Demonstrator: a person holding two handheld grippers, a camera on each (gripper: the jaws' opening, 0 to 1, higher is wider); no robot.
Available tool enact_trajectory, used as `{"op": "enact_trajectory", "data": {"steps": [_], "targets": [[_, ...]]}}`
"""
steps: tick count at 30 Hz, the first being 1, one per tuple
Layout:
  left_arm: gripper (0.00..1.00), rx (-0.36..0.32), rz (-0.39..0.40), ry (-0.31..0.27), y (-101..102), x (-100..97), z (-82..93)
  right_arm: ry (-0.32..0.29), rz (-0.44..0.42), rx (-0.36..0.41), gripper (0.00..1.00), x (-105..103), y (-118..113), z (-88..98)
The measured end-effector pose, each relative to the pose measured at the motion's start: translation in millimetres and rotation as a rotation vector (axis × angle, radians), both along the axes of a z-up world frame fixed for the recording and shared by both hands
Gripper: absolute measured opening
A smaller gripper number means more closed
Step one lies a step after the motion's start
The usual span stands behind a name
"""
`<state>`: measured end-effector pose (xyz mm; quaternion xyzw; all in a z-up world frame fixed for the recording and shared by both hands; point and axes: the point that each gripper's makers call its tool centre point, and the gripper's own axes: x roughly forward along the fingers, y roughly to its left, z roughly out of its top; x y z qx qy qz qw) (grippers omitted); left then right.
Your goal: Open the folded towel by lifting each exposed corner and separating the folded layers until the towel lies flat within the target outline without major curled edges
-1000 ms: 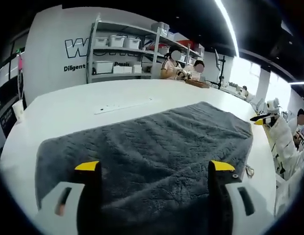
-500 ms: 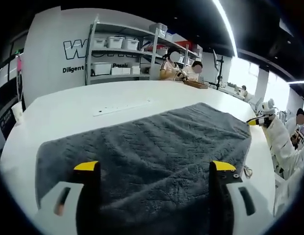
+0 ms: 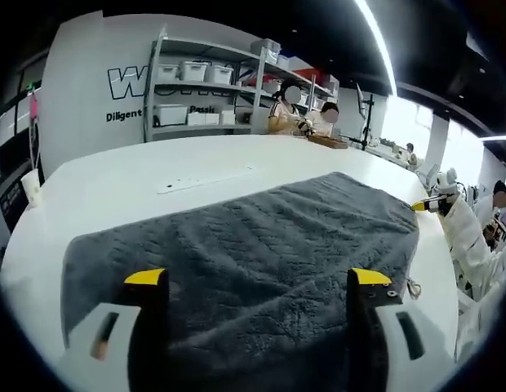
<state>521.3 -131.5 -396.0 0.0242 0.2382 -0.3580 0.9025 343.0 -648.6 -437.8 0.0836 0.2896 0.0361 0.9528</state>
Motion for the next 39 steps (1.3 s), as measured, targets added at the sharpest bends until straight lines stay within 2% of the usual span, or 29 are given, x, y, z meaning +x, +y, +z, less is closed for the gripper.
{"op": "enact_trajectory", "data": {"steps": [14, 32, 39], "targets": [[0.88, 0.005, 0.0, 0.003, 1.4, -0.2, -1.1, 0.029, 0.004, -0.036, 0.0, -6.7, -4.9, -4.9], [0.88, 0.018, -0.008, 0.012, -0.1, -1.1, -4.0, 0.038, -0.021, -0.062, 0.0, -16.5, -17.7, -5.0], [0.88, 0.019, -0.009, 0.014, -0.2, -1.4, -4.3, 0.049, -0.031, -0.094, 0.0, -18.0, -21.7, -5.2]]}}
